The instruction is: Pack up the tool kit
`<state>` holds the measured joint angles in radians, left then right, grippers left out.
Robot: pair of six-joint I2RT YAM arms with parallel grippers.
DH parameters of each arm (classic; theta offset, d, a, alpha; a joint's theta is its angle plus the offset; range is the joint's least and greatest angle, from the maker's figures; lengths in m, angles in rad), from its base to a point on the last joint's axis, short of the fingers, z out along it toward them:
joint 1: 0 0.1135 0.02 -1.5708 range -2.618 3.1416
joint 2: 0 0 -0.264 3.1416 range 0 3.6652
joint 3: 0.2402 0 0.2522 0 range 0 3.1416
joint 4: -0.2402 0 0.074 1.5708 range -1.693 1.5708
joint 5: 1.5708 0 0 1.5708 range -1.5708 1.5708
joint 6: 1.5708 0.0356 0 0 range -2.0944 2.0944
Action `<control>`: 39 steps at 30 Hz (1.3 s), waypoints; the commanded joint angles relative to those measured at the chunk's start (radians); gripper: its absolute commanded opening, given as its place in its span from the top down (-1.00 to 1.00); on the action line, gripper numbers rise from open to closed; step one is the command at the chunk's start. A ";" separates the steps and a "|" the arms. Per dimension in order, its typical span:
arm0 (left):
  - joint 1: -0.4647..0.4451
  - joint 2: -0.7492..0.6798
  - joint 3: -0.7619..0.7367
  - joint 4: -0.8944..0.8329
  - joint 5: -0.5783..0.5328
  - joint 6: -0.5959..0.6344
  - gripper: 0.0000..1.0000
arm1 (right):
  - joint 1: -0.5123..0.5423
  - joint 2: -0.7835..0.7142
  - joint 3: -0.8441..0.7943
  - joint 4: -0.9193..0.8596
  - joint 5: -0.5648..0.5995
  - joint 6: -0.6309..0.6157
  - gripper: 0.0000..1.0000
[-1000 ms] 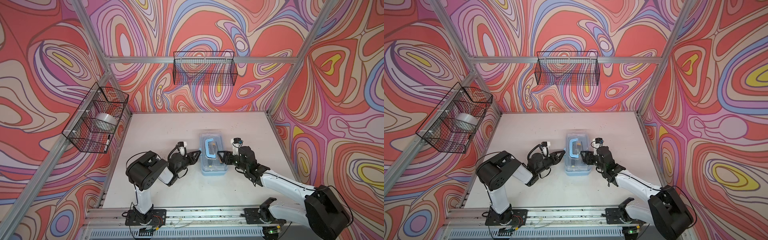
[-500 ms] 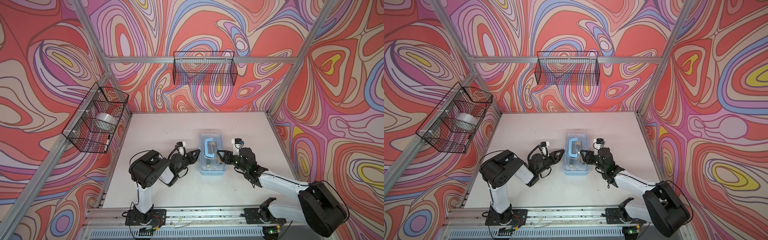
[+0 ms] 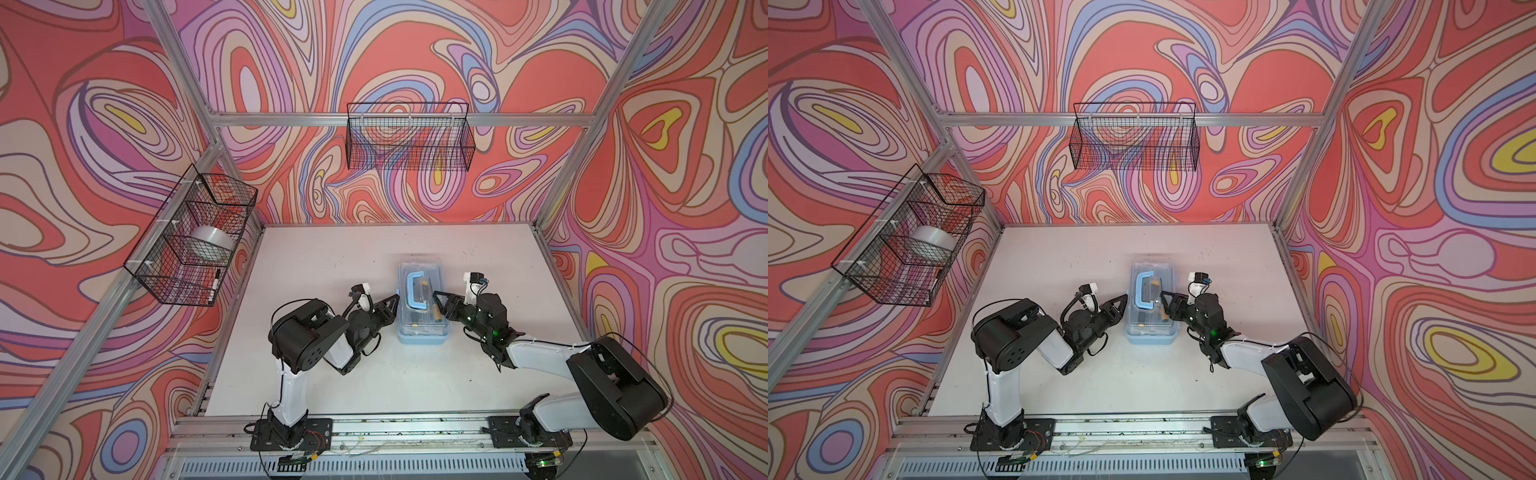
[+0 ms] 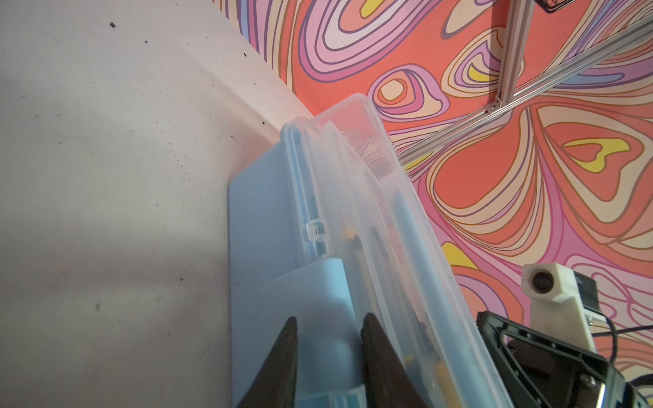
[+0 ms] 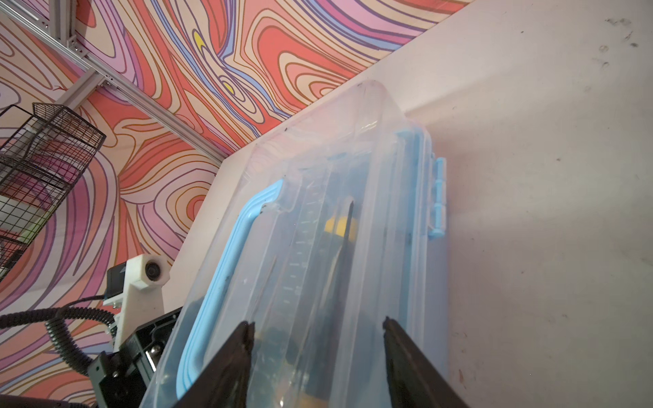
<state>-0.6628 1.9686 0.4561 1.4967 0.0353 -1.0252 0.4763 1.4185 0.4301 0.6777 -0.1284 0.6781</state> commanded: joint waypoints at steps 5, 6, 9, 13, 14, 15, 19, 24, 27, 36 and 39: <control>0.006 -0.070 -0.061 -0.169 0.257 0.054 0.04 | 0.070 -0.009 0.101 -0.360 -0.128 -0.081 -0.23; 0.015 -0.088 -0.067 -0.192 0.251 0.066 -0.09 | 0.070 -0.021 0.113 -0.391 -0.104 -0.090 -0.27; 0.036 -0.154 -0.070 -0.276 0.232 0.105 -0.54 | 0.059 -0.069 0.147 -0.474 -0.043 -0.130 -0.35; 0.055 -0.286 -0.083 -0.424 0.152 0.172 -0.81 | 0.048 -0.165 0.165 -0.549 0.051 -0.177 -0.51; 0.057 -0.331 -0.077 -0.495 0.120 0.199 -0.83 | 0.043 -0.188 0.172 -0.564 0.064 -0.184 -0.59; 0.058 -0.371 -0.070 -0.555 0.099 0.221 -0.84 | 0.037 -0.207 0.179 -0.576 0.071 -0.190 -0.67; 0.068 -0.559 -0.028 -0.814 -0.007 0.322 -0.88 | 0.028 -0.287 0.222 -0.631 0.099 -0.224 -0.97; 0.068 -0.778 0.049 -1.137 -0.232 0.469 -0.91 | 0.026 -0.362 0.290 -0.763 0.218 -0.295 -0.97; 0.068 -0.873 0.108 -1.287 -0.392 0.523 -0.96 | 0.024 -0.379 0.337 -0.854 0.235 -0.342 -0.97; 0.068 -0.963 0.036 -1.261 -0.699 0.868 -1.00 | 0.025 -0.416 0.335 -0.883 0.276 -0.369 -0.97; 0.073 -0.973 -0.091 -0.987 -0.880 0.997 -1.00 | 0.025 -0.426 0.300 -0.858 0.276 -0.349 -0.97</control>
<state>-0.5999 1.0061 0.4454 0.3286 -0.6289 -0.2245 0.5034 1.0080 0.7635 -0.1741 0.1192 0.3294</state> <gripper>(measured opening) 0.994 0.984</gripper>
